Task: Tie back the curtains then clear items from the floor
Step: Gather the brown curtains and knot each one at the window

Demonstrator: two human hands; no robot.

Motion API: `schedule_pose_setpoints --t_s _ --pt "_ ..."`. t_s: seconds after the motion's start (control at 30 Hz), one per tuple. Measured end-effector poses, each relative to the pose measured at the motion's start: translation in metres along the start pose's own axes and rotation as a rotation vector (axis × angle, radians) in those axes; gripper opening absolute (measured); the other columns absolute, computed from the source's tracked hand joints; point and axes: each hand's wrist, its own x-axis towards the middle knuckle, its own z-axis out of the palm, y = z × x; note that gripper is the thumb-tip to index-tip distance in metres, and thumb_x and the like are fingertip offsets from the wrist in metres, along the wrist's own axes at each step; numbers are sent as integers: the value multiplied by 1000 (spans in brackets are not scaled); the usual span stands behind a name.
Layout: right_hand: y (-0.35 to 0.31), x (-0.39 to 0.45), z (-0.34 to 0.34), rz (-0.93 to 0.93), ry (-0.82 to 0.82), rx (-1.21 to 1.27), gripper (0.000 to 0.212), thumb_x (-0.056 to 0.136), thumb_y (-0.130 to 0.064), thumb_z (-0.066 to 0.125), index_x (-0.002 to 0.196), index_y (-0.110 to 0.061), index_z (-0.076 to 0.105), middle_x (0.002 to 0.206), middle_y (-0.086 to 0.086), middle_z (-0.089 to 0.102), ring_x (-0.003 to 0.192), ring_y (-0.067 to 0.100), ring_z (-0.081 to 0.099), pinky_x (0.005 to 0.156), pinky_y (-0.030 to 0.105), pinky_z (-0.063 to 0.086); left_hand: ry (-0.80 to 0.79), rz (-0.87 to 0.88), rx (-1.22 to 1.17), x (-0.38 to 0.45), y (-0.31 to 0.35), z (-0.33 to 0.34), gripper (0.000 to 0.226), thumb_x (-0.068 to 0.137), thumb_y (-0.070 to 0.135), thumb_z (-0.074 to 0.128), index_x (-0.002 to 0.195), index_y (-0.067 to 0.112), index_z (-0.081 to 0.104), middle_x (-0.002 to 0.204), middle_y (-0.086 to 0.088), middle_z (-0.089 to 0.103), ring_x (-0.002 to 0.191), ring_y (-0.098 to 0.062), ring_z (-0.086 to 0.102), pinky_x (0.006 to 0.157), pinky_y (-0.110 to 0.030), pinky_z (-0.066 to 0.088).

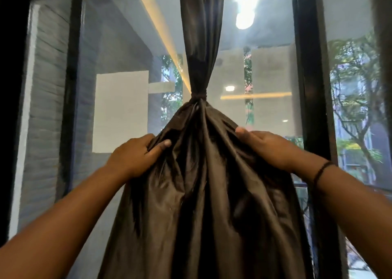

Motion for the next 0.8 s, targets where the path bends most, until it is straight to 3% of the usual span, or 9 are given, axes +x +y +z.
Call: schedule_pose_setpoints --t_s 0.1,0.17,0.27,0.37,0.43,0.5,0.6,0.7,0.8 --pt "-23 19 -20 1 24 201 71 79 -73 33 108 -14 60 95 4 64 75 18 59 66 29 44 58 -64 -164 11 25 -10 71 74 83 18 83 21 51 79 -4 60 78 -26 58 71 -40 47" --pt "-41 34 -30 -28 87 415 54 87 -61 45 107 -13 60 95 6 64 68 18 55 61 28 42 122 -41 -432 21 55 -21 78 74 85 22 92 17 56 82 -6 61 79 -27 59 78 -46 49" --pt "-69 58 -36 -32 92 600 37 91 -46 52 112 -16 56 109 9 62 73 22 57 63 30 47 166 -70 -821 44 104 -42 65 81 76 32 104 20 56 91 0 62 84 -19 61 78 -39 50" --pt "-89 74 -37 -68 36 681 16 91 -30 57 105 -21 59 108 6 64 82 24 63 69 31 53 180 -103 -876 70 133 -60 56 81 66 52 109 18 58 103 -1 66 93 -21 65 84 -41 53" --pt "-97 76 -37 -124 3 771 5 88 -25 58 88 -23 62 85 -2 69 71 20 64 65 29 50 216 -85 -831 82 142 -66 46 83 55 57 106 16 62 101 -4 69 92 -24 67 86 -46 55" --pt "-101 77 -36 -139 44 837 10 85 -30 63 80 -21 62 69 -4 68 66 19 62 63 28 47 265 -88 -774 88 146 -70 33 93 43 49 98 14 64 98 -10 69 91 -28 67 86 -48 55" --pt "-102 79 -33 -131 223 833 26 79 -40 71 86 -17 61 76 3 67 64 20 58 58 27 44 271 -103 -779 87 150 -75 37 99 37 41 105 10 65 104 -12 67 93 -30 64 79 -48 58" --pt "-104 80 -30 -232 408 643 29 81 -48 66 81 -19 64 68 -1 64 54 12 55 52 26 42 264 -114 -894 84 148 -74 27 98 35 46 101 13 62 94 -5 65 87 -23 65 64 -36 59" --pt "-102 79 -30 -309 480 445 41 85 -57 54 65 -22 62 62 -1 64 61 20 62 60 37 51 441 -60 -993 83 151 -78 21 91 40 56 88 19 56 96 -6 65 87 -19 66 64 -35 59"
